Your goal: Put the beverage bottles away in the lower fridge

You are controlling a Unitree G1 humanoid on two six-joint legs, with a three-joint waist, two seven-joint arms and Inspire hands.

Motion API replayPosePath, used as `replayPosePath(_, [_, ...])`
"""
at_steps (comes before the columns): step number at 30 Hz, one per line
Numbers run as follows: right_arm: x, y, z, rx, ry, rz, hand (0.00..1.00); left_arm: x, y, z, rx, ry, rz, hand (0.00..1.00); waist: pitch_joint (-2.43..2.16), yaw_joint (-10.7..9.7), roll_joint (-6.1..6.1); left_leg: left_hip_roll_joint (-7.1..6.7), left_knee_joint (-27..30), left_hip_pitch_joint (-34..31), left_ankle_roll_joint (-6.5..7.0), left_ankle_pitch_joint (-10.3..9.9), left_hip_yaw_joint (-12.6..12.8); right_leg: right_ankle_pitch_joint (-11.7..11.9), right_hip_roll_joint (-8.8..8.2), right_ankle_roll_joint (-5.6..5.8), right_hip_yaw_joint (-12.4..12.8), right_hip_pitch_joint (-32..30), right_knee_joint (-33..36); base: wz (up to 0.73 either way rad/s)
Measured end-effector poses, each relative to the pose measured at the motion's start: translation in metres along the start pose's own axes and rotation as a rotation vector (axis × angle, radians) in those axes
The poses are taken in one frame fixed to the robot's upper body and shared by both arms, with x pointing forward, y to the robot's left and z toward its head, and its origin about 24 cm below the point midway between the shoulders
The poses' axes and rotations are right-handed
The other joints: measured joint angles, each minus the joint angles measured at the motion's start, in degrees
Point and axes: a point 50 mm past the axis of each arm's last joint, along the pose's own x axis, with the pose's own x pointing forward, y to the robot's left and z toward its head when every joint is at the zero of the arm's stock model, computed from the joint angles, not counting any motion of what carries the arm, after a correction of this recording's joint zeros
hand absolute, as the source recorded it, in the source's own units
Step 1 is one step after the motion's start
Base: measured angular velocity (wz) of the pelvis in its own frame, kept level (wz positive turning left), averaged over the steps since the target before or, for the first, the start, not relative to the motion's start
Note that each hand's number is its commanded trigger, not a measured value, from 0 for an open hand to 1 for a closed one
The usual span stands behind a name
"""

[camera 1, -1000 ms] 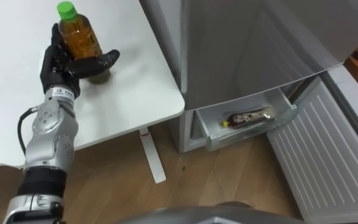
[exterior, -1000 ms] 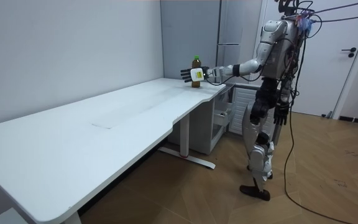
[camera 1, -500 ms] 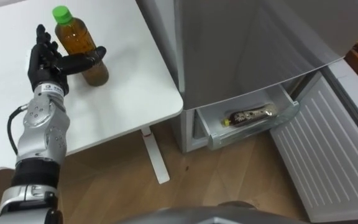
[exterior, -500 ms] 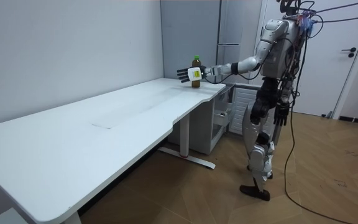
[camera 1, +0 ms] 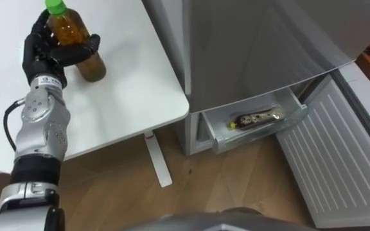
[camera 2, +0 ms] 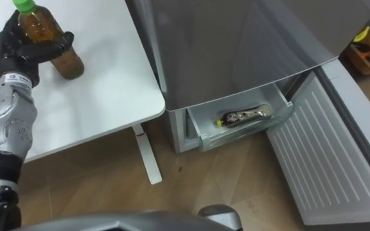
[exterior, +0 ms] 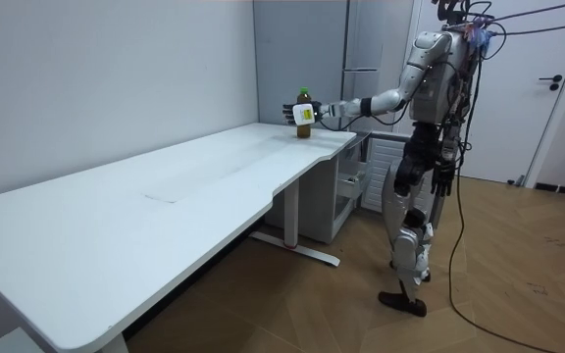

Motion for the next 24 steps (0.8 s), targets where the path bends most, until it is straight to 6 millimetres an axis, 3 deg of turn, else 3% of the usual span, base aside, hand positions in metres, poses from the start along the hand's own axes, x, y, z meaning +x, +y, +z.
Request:
replayPosePath(8, [0.000,-0.001,0.000,-0.002,0.003,-0.001,0.00,0.000,0.001,-0.007,0.000,0.049,0.002,1.00,0.30,-0.08,0.78,0.03,0.14,-0.23,0.01,-0.01,0.04,0.13,0.02,-0.04,0.01,-0.22,0.45,0.00])
replayPosePath(14, [0.000,-0.002,-0.001,-0.025,0.012,0.007,0.00,-0.001,0.000,-0.011,0.006,0.086,-0.030,1.00,-0.27,0.07,1.59,0.05,0.25,-0.91,0.01,-0.01,0.22,0.12,0.08,-0.04,0.04,-1.01,1.05,0.00])
replayPosePath(19, [0.000,-0.001,-0.001,-0.027,0.018,0.015,0.00,-0.001,-0.002,-0.011,0.005,0.086,-0.062,1.00,-0.43,0.05,1.29,0.05,0.82,-1.03,0.01,-0.01,0.17,0.12,0.02,-0.04,0.06,-1.16,1.12,0.00])
replayPosePath(24, [-0.001,-0.002,0.008,-0.032,-0.016,0.010,0.00,-0.001,-0.005,-0.011,0.007,0.084,-0.078,1.00,0.01,0.02,0.52,0.06,0.97,-0.77,0.01,0.00,0.00,0.08,0.02,-0.02,0.17,-1.12,1.54,0.00])
